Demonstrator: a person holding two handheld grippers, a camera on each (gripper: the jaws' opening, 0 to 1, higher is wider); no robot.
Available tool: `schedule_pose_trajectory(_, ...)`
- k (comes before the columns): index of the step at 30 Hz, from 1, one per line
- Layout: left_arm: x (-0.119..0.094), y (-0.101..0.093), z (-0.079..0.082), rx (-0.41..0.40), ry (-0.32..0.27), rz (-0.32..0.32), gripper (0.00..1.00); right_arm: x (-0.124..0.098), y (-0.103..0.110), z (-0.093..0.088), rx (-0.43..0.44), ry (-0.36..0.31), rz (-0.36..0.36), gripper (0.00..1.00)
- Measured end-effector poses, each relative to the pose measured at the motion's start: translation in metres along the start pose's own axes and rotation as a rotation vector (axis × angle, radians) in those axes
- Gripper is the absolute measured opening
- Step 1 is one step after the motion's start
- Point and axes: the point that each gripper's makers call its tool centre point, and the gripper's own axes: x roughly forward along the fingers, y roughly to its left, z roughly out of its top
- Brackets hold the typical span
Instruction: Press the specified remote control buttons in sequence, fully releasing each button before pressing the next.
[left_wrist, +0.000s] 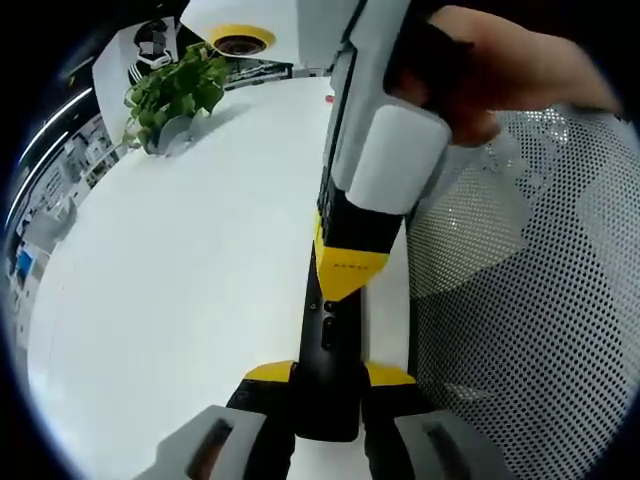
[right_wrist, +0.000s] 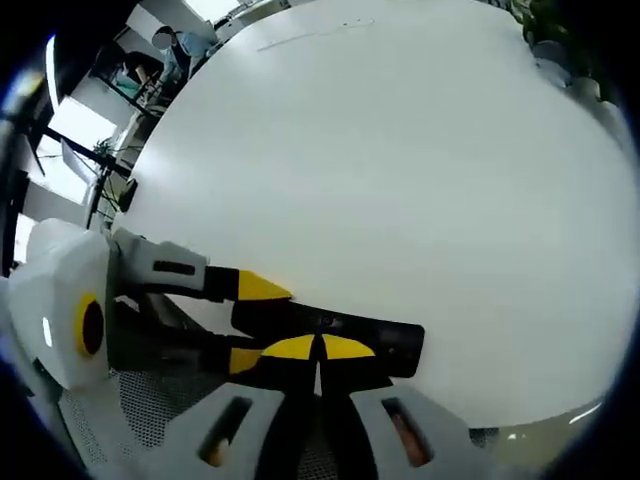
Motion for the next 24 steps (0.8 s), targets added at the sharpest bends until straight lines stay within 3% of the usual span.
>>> schedule_pose_trajectory(13, 0.0001, 0.0014, 0.0005, -0.007, -0.016, -0.002, 0.25, 0.0056, 0.0021, 0.0007, 0.004, 0.013, 0.021, 0.0)
schedule_pose_trajectory(24, 0.0002, 0.0018, 0.0003, -0.009, -0.019, -0.002, 0.25, 0.0101, 0.0014, -0.0052, -0.042, 0.053, -0.01, 0.0)
